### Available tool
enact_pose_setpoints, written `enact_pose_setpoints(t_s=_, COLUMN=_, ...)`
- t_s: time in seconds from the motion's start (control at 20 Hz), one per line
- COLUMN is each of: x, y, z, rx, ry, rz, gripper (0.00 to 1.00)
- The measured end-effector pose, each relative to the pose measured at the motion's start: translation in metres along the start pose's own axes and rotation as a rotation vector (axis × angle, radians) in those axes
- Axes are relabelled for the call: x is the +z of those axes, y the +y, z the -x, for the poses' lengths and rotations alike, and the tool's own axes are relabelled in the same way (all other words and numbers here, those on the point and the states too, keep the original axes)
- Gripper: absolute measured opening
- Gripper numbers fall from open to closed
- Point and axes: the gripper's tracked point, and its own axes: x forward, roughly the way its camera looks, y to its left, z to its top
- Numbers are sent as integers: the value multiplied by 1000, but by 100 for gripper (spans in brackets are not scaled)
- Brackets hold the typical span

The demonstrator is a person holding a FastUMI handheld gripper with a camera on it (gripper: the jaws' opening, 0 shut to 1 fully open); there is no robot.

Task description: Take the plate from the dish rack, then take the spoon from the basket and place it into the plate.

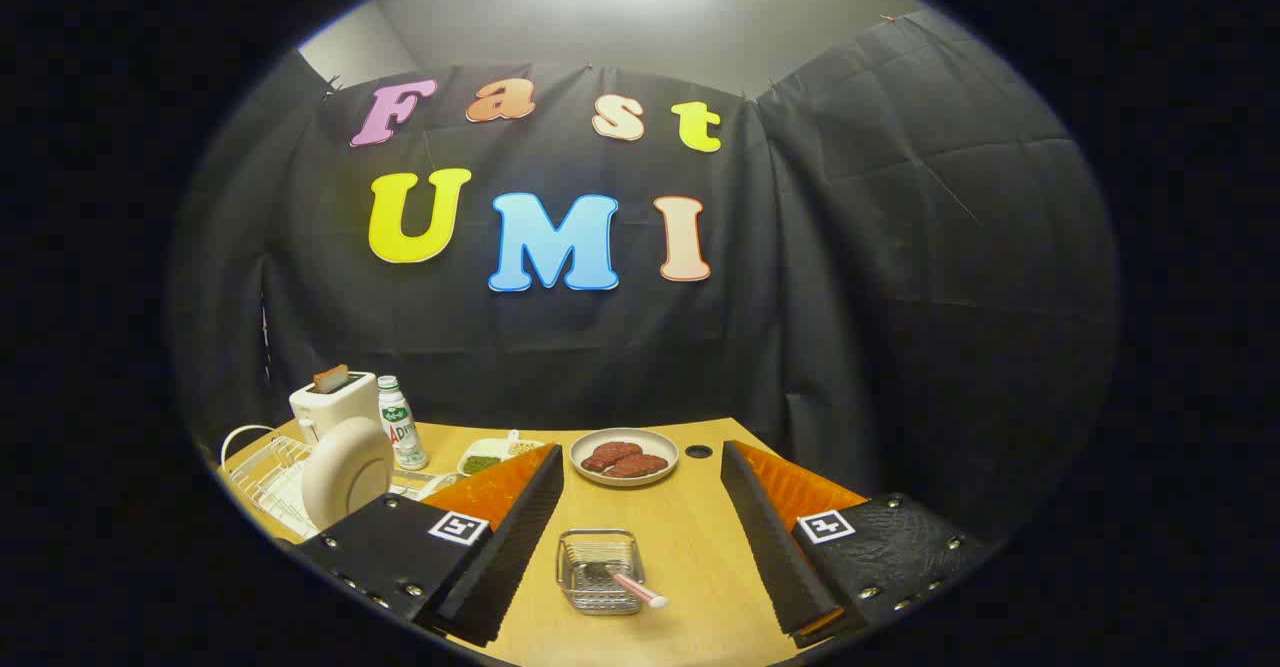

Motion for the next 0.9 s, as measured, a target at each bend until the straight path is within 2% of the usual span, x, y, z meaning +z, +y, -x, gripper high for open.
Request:
enact_pose_setpoints(t_s=0.4, x=8, y=101, z=1, rx=75, ry=37, rz=25, gripper=97)
enact_pose_setpoints(t_s=0.9, x=-23, y=212, z=-11, rx=67, ry=170, rz=74, gripper=96)
